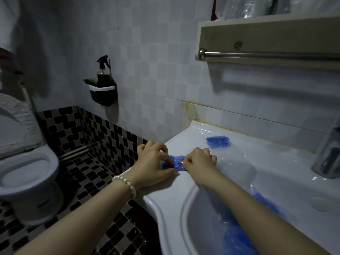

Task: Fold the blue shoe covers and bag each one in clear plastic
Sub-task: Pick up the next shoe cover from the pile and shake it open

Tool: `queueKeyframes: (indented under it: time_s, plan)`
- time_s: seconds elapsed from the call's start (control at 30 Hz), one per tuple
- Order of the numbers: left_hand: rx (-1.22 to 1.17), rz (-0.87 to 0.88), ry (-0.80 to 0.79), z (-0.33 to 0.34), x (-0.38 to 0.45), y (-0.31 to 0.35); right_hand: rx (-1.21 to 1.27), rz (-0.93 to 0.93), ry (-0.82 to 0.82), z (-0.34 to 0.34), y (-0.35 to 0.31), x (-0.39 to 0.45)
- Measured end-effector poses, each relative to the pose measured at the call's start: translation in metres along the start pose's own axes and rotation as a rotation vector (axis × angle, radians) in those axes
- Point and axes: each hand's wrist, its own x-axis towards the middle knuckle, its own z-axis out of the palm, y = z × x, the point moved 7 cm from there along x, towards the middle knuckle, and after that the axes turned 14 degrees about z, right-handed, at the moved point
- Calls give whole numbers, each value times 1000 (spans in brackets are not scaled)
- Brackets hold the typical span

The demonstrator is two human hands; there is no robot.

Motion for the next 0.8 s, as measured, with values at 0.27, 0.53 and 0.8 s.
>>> queueKeyframes:
  time_s: [0.27, 0.53, 0.8]
  plan:
    - [-114, -124, -140, 9, 2, -7, 235, -288, 325, -17, -2, -29]
    - [-67, -103, 10, -2, 0, -7, 7, -236, 120, -5, -13, -14]
    - [-67, -137, -106, 8, 1, -12, 234, -238, 253, -11, 1, -17]
